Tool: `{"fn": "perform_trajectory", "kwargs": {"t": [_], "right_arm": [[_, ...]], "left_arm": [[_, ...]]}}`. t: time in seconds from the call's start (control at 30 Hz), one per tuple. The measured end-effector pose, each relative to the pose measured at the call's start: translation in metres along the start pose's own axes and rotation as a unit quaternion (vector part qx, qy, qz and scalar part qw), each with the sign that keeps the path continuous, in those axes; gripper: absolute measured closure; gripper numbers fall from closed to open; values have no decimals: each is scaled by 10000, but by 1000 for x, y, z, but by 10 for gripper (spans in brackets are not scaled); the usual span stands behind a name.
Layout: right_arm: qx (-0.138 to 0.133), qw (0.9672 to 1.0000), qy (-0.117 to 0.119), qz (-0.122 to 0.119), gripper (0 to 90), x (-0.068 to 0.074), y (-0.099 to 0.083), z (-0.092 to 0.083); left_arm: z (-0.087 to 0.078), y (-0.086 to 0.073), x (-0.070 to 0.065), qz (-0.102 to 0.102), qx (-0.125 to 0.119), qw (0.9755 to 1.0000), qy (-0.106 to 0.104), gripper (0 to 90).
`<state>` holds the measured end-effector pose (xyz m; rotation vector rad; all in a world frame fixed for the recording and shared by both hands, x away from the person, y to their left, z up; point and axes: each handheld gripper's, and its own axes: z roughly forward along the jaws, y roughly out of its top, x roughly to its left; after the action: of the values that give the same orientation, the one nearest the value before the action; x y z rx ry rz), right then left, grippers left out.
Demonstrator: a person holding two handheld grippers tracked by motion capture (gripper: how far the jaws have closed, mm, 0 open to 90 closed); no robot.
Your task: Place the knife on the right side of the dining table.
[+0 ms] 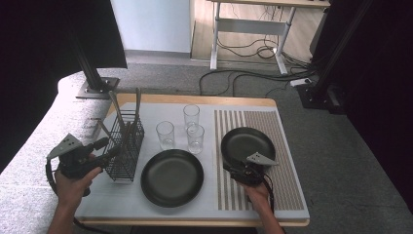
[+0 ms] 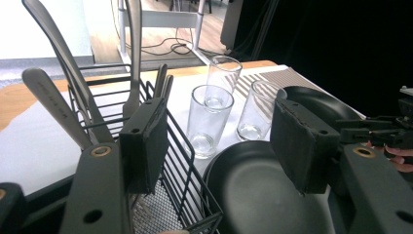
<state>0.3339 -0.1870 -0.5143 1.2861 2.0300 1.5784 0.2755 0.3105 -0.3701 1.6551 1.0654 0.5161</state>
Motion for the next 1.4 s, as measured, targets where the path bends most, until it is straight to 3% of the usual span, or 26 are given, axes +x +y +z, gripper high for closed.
{"fn": "perform_trajectory", "kwargs": {"t": [0.97, 1.4], "right_arm": [[25, 10000, 1, 9, 487, 0, -2, 1], [43, 10000, 5, 15, 487, 0, -2, 2]], "left_arm": [[2, 11, 14, -17, 43, 9997, 229, 401], [8, 11, 27, -66, 136, 9991, 398, 409]]}}
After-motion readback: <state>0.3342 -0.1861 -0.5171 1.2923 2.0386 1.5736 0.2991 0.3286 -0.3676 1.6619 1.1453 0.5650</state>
